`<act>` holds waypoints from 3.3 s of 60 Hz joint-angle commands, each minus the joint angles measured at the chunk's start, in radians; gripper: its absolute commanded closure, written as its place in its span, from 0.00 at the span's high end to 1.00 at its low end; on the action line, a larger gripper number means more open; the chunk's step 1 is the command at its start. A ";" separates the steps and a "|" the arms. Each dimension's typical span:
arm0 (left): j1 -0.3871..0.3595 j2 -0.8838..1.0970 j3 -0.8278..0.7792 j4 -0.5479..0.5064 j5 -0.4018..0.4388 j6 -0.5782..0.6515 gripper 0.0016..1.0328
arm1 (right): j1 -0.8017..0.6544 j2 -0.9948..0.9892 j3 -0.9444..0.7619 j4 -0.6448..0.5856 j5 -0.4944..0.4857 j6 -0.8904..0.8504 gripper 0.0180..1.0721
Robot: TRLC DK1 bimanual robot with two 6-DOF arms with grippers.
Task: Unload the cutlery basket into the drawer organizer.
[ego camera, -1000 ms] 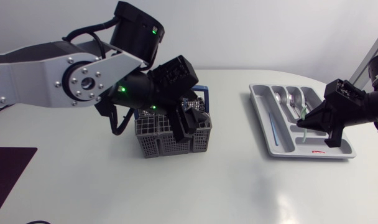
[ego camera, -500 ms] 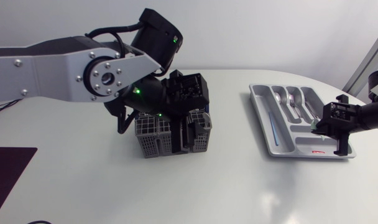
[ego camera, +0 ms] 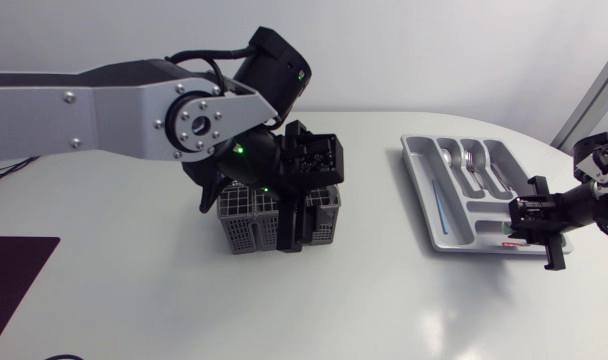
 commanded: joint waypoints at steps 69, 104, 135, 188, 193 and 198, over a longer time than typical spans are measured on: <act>0.005 0.148 0.142 -0.019 -0.121 0.251 0.89 | 0.311 -0.556 -0.304 -0.080 -0.219 0.366 0.80; 0.032 0.262 0.238 -0.020 -0.169 0.397 0.81 | 0.490 -0.663 -0.391 -0.086 -0.210 0.504 0.80; 0.034 0.297 0.254 -0.020 -0.176 0.466 0.54 | 0.530 -0.676 -0.402 -0.080 -0.207 0.538 0.80; 0.006 0.288 0.239 -0.003 -0.175 0.440 0.17 | 0.553 -0.719 -0.437 -0.079 -0.207 0.558 0.80; 0.005 0.268 0.236 -0.003 -0.175 0.417 0.17 | 0.561 -0.728 -0.437 -0.083 -0.207 0.564 0.80; 0.005 0.240 0.225 -0.005 -0.173 0.397 0.17 | 0.581 -0.752 -0.437 -0.088 -0.193 0.578 0.80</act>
